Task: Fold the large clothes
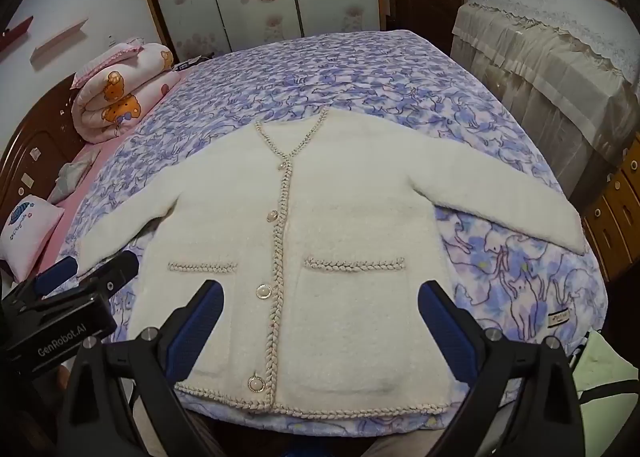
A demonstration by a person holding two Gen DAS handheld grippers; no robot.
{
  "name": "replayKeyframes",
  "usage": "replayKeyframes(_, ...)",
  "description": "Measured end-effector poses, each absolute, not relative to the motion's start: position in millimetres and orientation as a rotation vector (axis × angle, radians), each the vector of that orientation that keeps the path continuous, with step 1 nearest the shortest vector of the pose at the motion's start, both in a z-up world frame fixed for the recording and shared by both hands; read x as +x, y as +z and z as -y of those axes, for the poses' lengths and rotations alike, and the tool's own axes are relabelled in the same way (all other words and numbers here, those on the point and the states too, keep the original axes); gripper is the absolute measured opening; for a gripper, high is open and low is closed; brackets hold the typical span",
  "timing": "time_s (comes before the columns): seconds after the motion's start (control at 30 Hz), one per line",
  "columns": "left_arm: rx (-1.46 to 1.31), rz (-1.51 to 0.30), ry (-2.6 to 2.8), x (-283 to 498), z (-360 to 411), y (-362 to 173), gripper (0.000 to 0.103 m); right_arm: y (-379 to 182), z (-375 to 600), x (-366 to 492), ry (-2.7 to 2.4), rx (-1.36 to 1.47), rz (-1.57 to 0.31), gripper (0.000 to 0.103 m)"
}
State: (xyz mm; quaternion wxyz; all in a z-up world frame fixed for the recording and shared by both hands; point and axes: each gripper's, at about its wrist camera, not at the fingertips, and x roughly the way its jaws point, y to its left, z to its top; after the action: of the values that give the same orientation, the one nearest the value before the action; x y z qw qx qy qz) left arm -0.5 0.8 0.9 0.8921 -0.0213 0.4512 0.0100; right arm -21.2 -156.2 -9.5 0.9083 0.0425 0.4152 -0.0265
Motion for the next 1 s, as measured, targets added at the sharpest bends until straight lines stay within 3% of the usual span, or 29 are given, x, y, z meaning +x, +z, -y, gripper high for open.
replayKeyframes(1.0,-0.017,-0.92,0.006,-2.2,11.3,-4.1,0.102,-18.9,161.1,-13.0,-0.029,0.089,-0.874,0.098)
